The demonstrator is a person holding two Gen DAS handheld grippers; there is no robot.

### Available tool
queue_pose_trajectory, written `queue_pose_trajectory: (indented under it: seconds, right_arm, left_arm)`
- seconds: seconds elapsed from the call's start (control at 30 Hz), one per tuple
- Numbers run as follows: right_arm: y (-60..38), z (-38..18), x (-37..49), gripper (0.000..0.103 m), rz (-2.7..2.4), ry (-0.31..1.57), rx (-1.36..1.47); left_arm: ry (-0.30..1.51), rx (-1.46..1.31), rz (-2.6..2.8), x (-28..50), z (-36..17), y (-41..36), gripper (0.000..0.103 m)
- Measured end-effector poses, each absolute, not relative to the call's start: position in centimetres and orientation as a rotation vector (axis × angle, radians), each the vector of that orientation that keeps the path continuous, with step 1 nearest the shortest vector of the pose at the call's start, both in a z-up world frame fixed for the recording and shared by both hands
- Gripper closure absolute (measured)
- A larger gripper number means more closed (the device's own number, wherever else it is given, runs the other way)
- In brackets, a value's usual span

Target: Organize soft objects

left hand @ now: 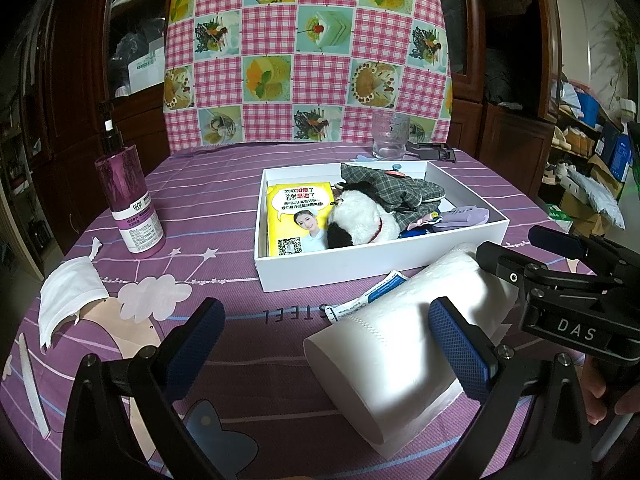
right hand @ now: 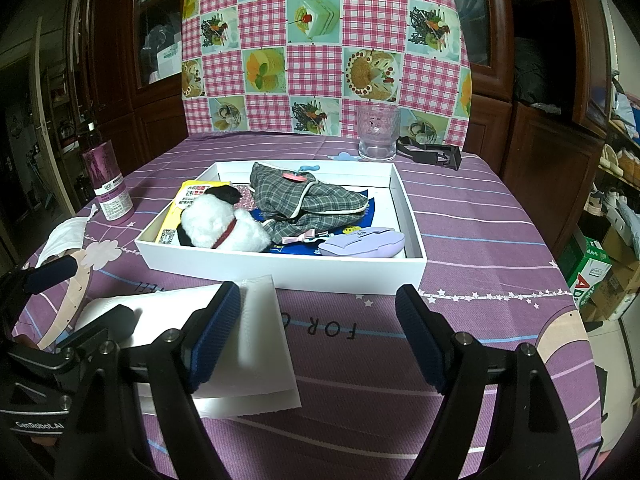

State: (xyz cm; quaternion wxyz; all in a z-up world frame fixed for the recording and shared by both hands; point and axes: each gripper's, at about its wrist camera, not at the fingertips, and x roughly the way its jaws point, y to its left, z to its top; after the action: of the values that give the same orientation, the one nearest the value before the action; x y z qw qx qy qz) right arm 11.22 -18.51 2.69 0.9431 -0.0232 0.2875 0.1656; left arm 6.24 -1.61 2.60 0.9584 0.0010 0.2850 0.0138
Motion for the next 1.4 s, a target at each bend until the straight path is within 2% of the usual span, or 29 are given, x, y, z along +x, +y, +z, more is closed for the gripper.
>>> queue_pose_trajectory:
  seconds: [1.4]
  right_arm:
    - [-18.63,2.64,11.31,0.022,0.338,0.59,-0.037]
  left_arm:
    - [0.577,0.004,0.028,6.15,2.65,-1.68,0.0]
